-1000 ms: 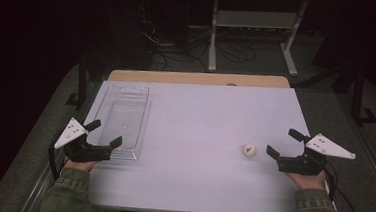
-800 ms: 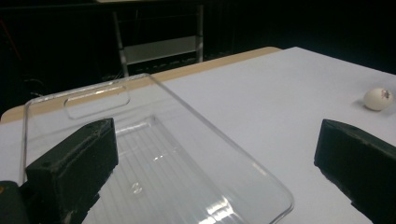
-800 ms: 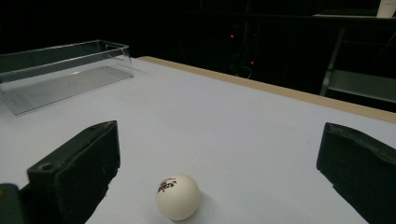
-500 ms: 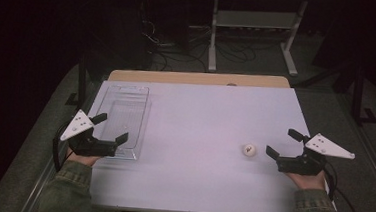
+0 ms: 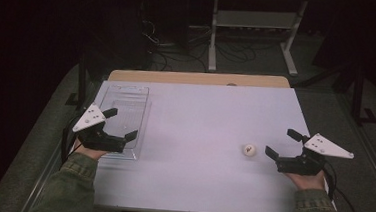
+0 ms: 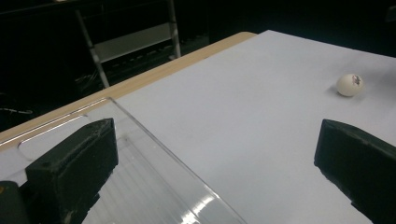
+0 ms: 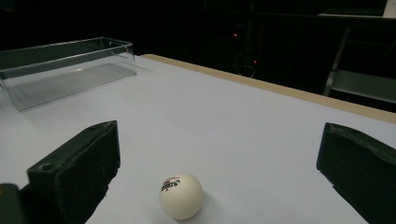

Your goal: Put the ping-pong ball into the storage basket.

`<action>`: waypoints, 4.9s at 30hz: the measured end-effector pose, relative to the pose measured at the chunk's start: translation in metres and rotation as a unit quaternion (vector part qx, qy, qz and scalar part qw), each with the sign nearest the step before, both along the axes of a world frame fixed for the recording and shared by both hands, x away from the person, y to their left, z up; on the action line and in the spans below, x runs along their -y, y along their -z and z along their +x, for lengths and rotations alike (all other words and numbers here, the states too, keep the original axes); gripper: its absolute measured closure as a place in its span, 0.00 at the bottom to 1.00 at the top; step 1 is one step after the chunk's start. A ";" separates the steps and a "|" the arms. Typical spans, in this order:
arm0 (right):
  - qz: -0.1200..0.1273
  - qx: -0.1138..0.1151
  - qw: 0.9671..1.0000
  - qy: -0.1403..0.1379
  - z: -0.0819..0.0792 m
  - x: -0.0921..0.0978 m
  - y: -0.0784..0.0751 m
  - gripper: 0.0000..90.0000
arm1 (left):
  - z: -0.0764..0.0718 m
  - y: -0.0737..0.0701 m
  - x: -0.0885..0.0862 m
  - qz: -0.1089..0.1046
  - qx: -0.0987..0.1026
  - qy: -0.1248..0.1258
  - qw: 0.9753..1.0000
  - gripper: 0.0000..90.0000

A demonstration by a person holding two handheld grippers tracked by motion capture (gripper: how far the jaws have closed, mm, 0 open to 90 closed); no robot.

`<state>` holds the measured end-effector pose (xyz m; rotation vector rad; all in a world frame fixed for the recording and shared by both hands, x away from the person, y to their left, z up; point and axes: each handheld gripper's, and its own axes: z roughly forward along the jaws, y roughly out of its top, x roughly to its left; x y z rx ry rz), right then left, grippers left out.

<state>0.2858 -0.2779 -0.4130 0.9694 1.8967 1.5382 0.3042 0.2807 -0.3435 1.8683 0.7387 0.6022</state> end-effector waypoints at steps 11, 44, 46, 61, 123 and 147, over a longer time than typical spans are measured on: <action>0.003 -0.001 1.000 -0.004 0.000 0.000 0.000 0.00 | 0.010 -0.011 0.022 0.029 -0.007 0.034 0.999 0.00; 0.012 -0.002 1.000 -0.002 0.000 0.002 0.000 0.00 | 0.035 -0.032 0.085 0.086 -0.025 0.124 0.988 0.00; 0.011 -0.001 1.000 -0.003 0.001 0.001 0.000 0.00 | 0.036 -0.033 0.088 0.086 -0.026 0.128 0.988 0.00; 0.009 -0.003 1.000 -0.005 0.001 0.001 0.000 0.00 | 0.044 -0.033 0.113 0.106 -0.033 0.159 0.981 0.00; 0.010 -0.001 1.000 -0.011 0.000 0.000 0.000 0.00 | 0.068 -0.007 0.219 0.165 -0.070 0.257 0.950 0.00; 0.017 0.005 1.000 -0.004 -0.001 0.003 -0.001 0.00 | 0.082 0.017 0.254 0.160 -0.089 0.277 0.943 0.00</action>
